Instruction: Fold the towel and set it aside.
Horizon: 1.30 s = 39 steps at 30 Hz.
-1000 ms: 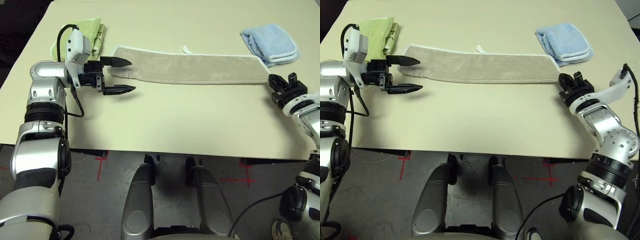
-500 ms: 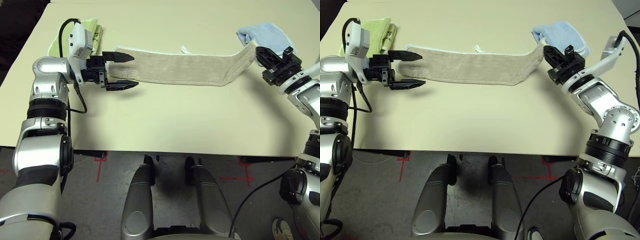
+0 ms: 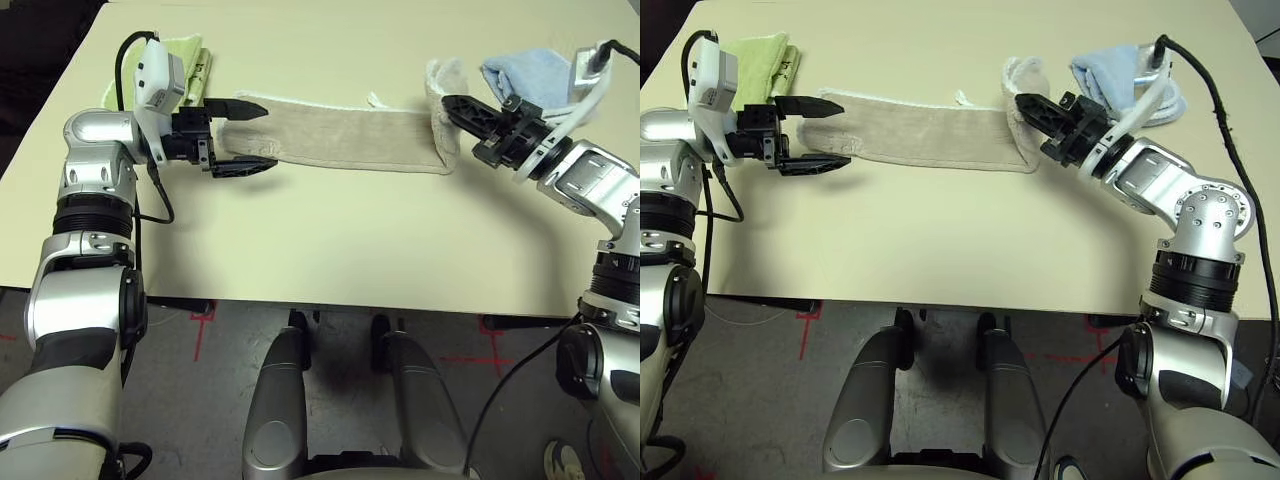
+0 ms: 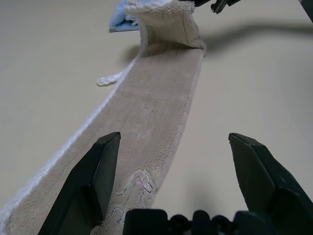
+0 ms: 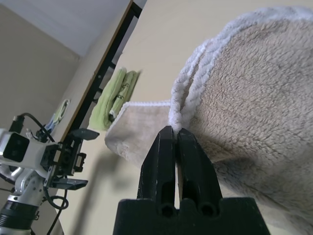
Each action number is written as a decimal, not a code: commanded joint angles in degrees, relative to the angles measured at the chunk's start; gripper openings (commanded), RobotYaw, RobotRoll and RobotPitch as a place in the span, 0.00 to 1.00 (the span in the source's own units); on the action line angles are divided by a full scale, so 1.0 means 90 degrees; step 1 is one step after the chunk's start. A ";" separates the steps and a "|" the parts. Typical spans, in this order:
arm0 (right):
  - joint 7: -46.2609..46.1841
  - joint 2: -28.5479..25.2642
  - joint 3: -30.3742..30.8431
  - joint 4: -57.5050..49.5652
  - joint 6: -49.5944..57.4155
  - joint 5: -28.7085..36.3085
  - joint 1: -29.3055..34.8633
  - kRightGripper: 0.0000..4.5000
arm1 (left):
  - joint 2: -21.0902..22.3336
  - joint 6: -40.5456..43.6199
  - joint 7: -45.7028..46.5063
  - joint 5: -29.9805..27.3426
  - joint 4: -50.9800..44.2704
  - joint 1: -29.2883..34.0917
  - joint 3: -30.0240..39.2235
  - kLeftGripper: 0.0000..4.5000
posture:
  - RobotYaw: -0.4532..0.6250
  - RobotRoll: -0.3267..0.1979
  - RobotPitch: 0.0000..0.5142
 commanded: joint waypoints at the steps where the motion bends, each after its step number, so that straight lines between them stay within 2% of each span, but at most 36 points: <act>1: 0.0089 0.0013 0.0168 0.0045 0.0098 -0.0242 0.0004 0.01 | 0.0011 -0.0060 -0.0032 0.0031 0.0079 -0.0015 -0.0045 1.00 | 0.45 0.62 0.59; 11: 0.0345 0.0405 0.0552 0.0187 0.0068 -0.0826 -0.0050 0.01 | 0.0033 -0.0043 -0.0029 0.0028 0.0051 -0.0001 -0.0045 1.00 | 0.46 0.62 0.60; 28: 0.1434 0.0474 0.1490 0.0364 0.0019 -0.2297 -0.0303 0.01 | 0.0036 -0.0006 -0.0010 0.0021 0.0006 0.0080 -0.0046 1.00 | 0.46 0.62 0.61; 31: 0.1842 0.0291 0.1813 0.0326 0.0000 -0.2635 -0.0293 0.18 | 0.0045 -0.0023 -0.0011 0.0033 0.0017 0.0092 -0.0051 1.00 | 0.46 0.62 0.61; 35: 0.2065 0.0243 0.1829 0.0315 0.0107 -0.2801 -0.0341 0.50 | 0.0057 -0.0023 -0.0008 0.0039 0.0018 0.0096 -0.0051 1.00 | 0.46 0.62 0.61; 39: 0.2509 -0.0005 0.1569 0.0056 0.0532 -0.2477 -0.0464 0.83 | 0.0050 -0.0044 0.0008 0.0051 0.0088 0.0082 -0.0048 1.00 | 0.45 0.62 0.61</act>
